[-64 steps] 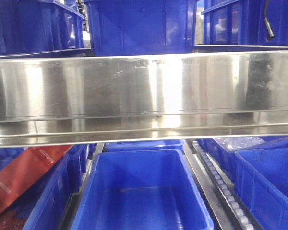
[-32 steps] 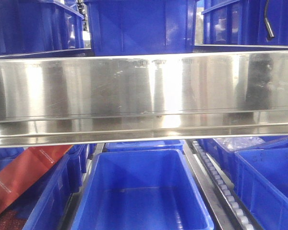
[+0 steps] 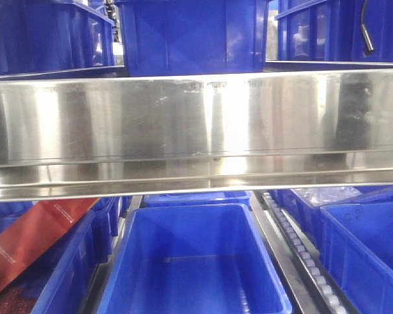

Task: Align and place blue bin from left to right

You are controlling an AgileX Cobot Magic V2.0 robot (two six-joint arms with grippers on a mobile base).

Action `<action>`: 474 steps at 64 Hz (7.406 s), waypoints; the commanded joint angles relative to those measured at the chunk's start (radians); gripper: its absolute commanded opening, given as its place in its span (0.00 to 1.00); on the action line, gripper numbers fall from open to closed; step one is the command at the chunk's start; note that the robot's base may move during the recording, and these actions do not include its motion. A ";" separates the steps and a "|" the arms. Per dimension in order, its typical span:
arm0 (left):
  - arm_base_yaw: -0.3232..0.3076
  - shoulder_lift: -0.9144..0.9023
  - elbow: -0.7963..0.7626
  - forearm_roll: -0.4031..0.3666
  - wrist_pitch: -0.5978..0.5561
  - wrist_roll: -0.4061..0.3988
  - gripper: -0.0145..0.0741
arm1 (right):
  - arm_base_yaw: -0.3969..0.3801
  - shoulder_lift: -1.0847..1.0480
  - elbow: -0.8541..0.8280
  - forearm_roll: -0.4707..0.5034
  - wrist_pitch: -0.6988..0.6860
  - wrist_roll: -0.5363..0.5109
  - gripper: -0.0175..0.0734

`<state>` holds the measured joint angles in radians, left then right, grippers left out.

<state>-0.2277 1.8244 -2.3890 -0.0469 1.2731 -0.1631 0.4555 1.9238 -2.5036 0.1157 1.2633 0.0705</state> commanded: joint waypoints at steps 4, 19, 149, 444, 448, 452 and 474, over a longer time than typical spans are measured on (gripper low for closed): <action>-0.007 0.028 -0.016 -0.113 -0.052 0.021 0.04 | 0.004 0.016 -0.017 0.019 -0.053 -0.030 0.02; -0.007 0.132 -0.016 -0.085 -0.052 0.021 0.04 | 0.003 0.118 -0.017 -0.005 -0.042 -0.030 0.02; -0.005 -0.763 1.219 0.059 -0.820 0.075 0.04 | 0.005 -0.360 0.763 -0.122 -0.531 -0.119 0.02; 0.239 -1.824 2.389 0.040 -1.262 0.163 0.04 | -0.170 -1.883 2.274 -0.075 -1.017 -0.119 0.02; 0.239 -1.824 2.389 0.040 -1.262 0.163 0.04 | -0.197 -1.902 2.312 -0.061 -1.044 -0.119 0.02; 0.239 -1.824 2.389 0.040 -1.262 0.163 0.04 | -0.215 -1.924 2.347 -0.055 -1.072 -0.119 0.02; 0.241 -1.824 2.389 0.040 -1.262 0.163 0.04 | -0.263 -1.924 2.504 -0.035 -1.230 -0.119 0.02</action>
<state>0.0101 0.0060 0.0017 0.0000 0.0290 0.0000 0.1995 0.0041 -0.0036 0.0767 0.0855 -0.0413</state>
